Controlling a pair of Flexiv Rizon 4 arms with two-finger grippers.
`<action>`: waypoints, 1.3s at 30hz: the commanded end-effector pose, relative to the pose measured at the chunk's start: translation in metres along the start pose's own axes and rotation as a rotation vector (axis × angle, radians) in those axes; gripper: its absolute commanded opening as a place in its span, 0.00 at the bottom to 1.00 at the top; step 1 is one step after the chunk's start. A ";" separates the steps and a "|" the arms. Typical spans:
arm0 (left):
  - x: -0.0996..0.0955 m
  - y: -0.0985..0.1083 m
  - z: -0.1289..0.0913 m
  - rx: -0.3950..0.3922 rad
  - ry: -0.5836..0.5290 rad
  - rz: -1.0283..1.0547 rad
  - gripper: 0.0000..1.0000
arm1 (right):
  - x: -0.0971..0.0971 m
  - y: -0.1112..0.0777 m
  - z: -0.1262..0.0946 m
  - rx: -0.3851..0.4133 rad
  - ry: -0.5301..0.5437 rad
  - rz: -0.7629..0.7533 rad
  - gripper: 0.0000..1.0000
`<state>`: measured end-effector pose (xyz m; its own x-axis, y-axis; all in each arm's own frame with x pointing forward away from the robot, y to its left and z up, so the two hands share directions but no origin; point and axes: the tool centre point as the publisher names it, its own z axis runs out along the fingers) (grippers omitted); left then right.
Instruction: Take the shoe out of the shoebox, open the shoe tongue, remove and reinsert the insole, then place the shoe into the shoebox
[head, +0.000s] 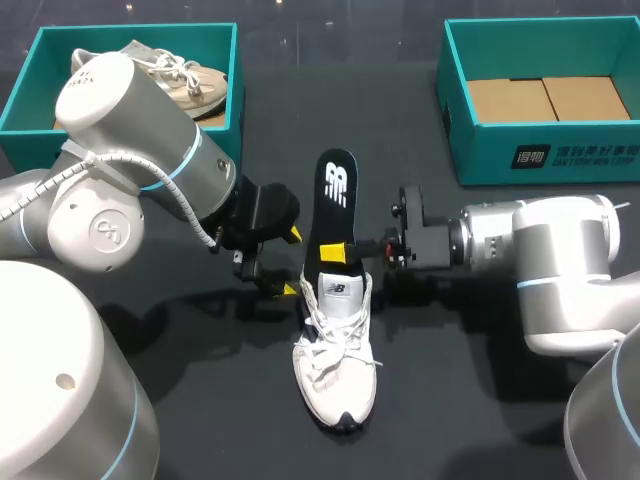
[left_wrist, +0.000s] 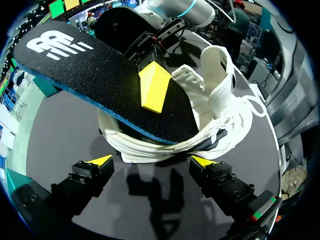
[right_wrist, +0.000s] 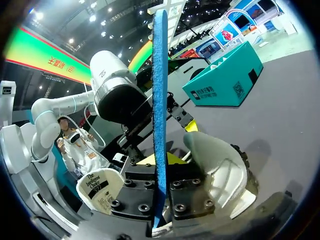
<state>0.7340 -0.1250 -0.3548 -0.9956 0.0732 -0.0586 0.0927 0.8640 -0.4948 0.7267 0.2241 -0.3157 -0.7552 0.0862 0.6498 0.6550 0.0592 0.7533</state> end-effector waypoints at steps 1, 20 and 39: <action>0.000 0.001 0.000 0.001 0.000 0.001 1.00 | 0.002 -0.020 0.000 -0.019 -0.005 0.019 0.00; 0.000 0.001 0.000 0.001 0.000 0.001 1.00 | 0.010 -0.033 0.006 -0.021 -0.003 0.041 0.40; 0.000 0.001 0.000 0.001 0.000 0.001 1.00 | 0.014 0.009 0.012 0.033 -0.052 -0.051 0.25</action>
<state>0.7340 -0.1250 -0.3548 -0.9956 0.0733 -0.0585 0.0927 0.8640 -0.4948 0.7211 0.2368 -0.3052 -0.7871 0.1302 0.6030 0.6150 0.0899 0.7834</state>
